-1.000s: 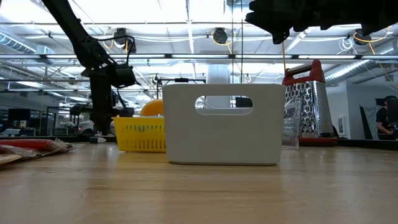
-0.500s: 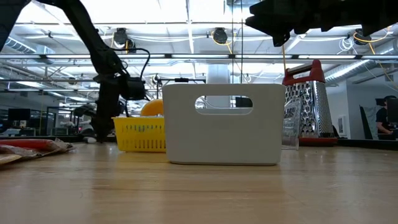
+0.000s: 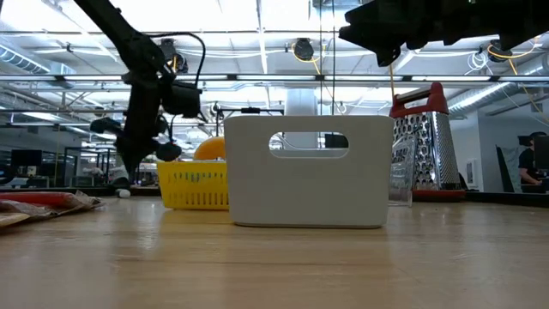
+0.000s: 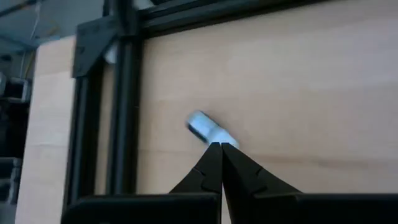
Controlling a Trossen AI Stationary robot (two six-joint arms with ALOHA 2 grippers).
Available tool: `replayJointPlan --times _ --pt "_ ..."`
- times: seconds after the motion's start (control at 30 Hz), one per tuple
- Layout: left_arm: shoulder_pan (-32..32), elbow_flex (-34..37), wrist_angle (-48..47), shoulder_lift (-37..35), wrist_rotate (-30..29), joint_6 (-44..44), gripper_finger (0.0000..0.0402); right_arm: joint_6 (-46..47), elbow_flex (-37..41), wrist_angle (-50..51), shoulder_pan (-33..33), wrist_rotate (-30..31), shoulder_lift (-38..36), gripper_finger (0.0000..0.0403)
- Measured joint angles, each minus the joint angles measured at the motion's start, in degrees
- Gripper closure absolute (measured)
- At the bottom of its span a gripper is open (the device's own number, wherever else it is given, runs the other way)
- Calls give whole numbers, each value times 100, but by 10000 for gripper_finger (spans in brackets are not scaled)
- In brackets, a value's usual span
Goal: Pick & Place Food Item
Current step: Put the left green food coloring bottle into the gray bin
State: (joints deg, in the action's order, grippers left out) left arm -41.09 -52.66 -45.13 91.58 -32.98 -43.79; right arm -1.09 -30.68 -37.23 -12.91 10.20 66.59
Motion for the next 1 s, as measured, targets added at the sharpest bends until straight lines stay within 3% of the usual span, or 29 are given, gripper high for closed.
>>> replayJointPlan --times 0.33,0.5,0.77,0.9,1.0 --pt "-891 303 818 877 -39 358 401 117 0 -18 0 0 0 246" --pt "-730 242 840 1009 -43 459 398 152 0 -17 0 0 0 248" --pt "-313 243 795 950 500 724 393 154 0 41 0 0 0 249" --pt "69 260 579 489 396 666 397 193 2 70 0 0 0 246" --pt "257 260 564 -124 505 1120 399 169 2 91 0 0 0 246"
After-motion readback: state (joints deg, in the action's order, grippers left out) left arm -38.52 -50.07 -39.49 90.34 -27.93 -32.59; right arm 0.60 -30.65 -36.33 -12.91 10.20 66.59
